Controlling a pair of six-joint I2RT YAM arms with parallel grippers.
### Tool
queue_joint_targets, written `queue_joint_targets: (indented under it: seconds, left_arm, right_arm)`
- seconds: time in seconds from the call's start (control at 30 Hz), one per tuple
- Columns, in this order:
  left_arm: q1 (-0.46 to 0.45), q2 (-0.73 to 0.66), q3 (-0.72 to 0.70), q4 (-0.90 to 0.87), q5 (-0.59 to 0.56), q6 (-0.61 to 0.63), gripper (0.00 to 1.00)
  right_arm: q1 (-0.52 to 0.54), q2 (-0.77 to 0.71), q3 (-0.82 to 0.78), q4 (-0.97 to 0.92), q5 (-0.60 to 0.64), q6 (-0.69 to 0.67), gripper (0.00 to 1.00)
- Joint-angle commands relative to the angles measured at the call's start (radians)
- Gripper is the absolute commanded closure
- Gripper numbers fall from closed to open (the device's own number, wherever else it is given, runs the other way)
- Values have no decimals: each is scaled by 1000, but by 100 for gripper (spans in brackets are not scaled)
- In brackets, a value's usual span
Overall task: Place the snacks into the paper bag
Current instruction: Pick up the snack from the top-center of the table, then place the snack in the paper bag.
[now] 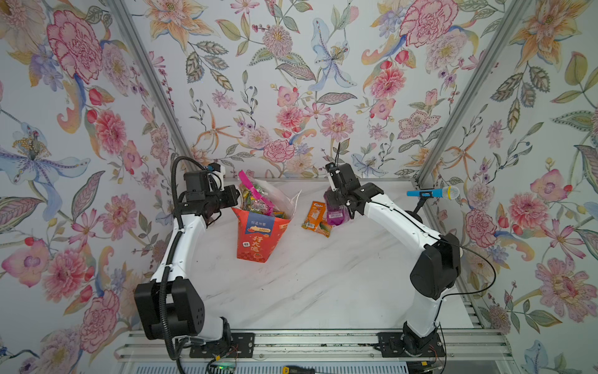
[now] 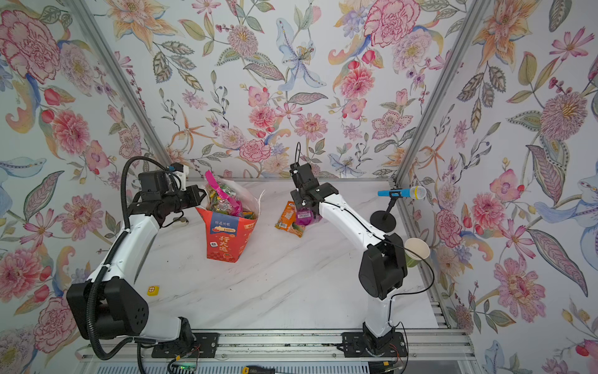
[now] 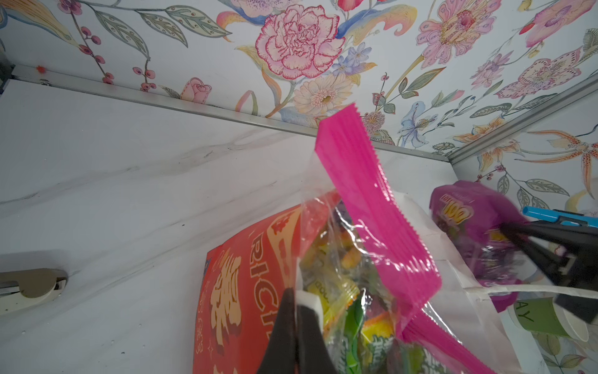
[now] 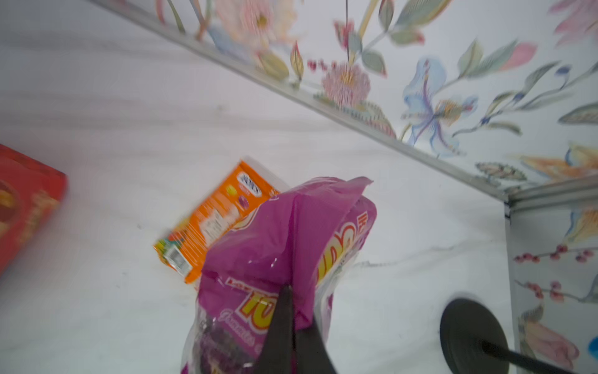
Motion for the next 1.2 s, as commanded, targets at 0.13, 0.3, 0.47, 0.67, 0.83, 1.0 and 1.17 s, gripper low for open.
queue_joint_targets:
  seconds: [0.13,0.3,0.47,0.67,0.83,1.0,1.17]
  left_arm:
    - [10,-44,44,-35,-111,64,100]
    - [11,-47,71,-95,-215,93,100]
    - [11,-48,73,-117,-242,98,100]
    - [11,-56,62,-120,-248,101,100]
    - [10,-60,52,-114,-245,101,100]
    - [11,-60,45,-100,-218,95,100]
    - [12,-64,46,-99,-212,97,100]
  right_arm:
    - [80,-120,190,295,-201,3,100]
    - [99,-62,318,385,-431,66,100]
    - [138,38,499,385,-643,135,100]
    - [168,109,582,453,-795,275,100]
    - [192,133,593,428,-811,310,100]
    - [195,159,591,372,-777,297,100]
    - [194,174,590,348,-754,274,100]
